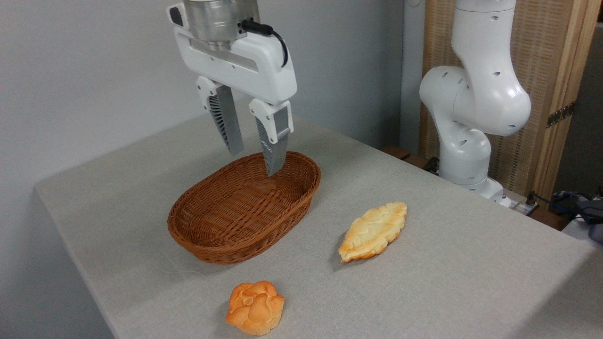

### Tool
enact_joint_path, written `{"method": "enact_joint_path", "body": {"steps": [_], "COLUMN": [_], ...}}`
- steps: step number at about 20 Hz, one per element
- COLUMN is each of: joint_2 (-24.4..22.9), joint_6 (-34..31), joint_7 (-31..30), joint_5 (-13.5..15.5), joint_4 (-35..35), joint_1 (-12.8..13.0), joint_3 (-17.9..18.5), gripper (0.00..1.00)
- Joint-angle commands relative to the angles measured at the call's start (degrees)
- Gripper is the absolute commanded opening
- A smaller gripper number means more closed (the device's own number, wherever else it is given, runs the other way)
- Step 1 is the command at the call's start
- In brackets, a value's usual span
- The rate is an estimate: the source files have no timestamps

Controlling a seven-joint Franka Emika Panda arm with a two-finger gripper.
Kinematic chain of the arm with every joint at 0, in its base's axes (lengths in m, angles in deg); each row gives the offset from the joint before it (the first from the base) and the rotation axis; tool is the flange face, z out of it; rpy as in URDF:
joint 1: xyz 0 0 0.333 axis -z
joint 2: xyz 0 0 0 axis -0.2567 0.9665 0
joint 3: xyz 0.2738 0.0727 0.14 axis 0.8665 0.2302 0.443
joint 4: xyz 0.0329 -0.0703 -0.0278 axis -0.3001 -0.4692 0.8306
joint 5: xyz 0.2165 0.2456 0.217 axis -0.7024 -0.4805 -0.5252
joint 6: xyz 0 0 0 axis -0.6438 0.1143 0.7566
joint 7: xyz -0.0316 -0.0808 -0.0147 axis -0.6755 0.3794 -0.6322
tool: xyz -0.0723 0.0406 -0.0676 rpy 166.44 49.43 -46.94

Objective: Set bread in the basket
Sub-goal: 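Move the open gripper over the long golden bread loaf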

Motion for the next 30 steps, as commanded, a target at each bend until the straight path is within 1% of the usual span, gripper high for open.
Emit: {"method": "enact_joint_path", "body": {"steps": [1, 2, 4, 5, 6, 8, 9, 10, 12, 14, 16, 19, 22, 28, 30], "joint_2": [-8.58, -10.78, -14.74, -16.15, -17.03, -19.49, -20.81, -22.30, -24.77, -25.21, -25.74, -26.44, -28.46, -28.99, -29.96], "joint_6": [4.97, 6.03, 6.39, 6.82, 7.00, 7.61, 8.49, 9.63, 12.53, 13.42, 13.51, 14.38, 18.07, 18.43, 18.43], "joint_7": [1.27, 1.27, 1.35, 1.35, 1.35, 1.35, 1.27, 1.35, 1.35, 1.35, 1.35, 1.44, 1.44, 1.44, 1.62], "joint_5": [0.50, 0.50, 0.33, -0.11, -1.59, -5.81, -6.78, -6.97, -6.97, -7.32, -8.55, -8.73, -8.81, -8.81, -8.90], "joint_4": [-11.08, -13.98, -19.35, -21.29, -23.05, -27.09, -29.28, -31.39, -35.26, -37.55, -39.49, -41.69, -45.03, -46.09, -47.31], "joint_1": [0.35, 0.36, 1.32, 1.32, 1.41, 3.07, 3.43, 3.43, 3.87, 4.22, 4.22, 4.22, 4.05, 3.96, 3.87], "joint_3": [0.15, 0.15, 0.41, 0.41, 0.41, 0.41, 0.41, 0.67, 3.56, 4.54, 4.63, 4.63, 4.63, 4.63, 4.63], "gripper": [1.00, 1.00, 1.00, 1.00, 1.00, 1.00, 1.00, 1.00, 1.00, 1.00, 1.00, 1.00, 1.00, 1.00, 1.00]}}
